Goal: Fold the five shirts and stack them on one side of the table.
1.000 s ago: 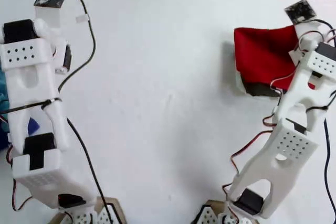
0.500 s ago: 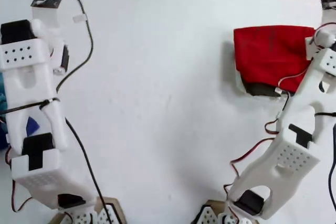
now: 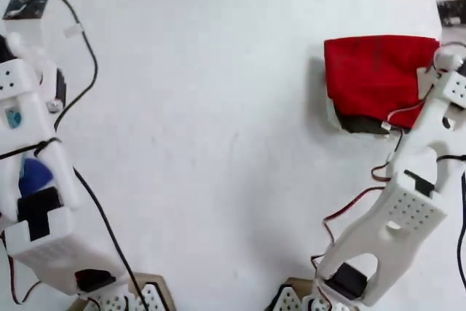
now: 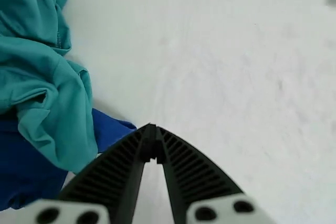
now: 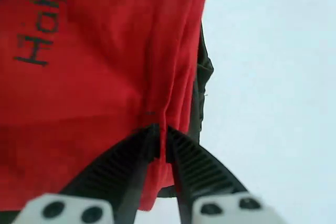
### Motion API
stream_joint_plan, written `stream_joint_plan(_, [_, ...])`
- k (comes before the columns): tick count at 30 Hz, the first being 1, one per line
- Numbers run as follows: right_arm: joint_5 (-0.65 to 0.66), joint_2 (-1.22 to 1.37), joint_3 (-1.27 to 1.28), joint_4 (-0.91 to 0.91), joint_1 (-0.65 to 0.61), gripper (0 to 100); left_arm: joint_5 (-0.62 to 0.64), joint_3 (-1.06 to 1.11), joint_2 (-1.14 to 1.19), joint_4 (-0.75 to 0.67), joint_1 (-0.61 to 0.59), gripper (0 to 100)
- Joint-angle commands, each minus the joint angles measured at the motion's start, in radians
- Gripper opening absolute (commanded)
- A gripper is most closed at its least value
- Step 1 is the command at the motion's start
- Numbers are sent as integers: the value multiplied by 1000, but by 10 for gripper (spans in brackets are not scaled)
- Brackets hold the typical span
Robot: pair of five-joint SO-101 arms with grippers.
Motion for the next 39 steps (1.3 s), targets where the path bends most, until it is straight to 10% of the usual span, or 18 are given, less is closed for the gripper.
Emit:
stream_joint_plan(1, [0, 74, -18, -124, 30, 23, -11, -4, -89, 9, -14, 25])
stream_joint_plan(10, [-8, 28, -124, -16, 25, 28, -11, 1, -344, 31, -17, 25])
stream_joint_plan(18, [-8, -140, -262, 176, -4, 128, -110, 266, -422, -48, -267, 32])
stream_joint_plan(25, [0, -306, -298, 453, -168, 232, -219, 458, -261, -295, -442, 277])
stream_joint_plan(39, [-8, -852, 23, 622, -225, 186, -114, 275, 149, -339, -439, 256])
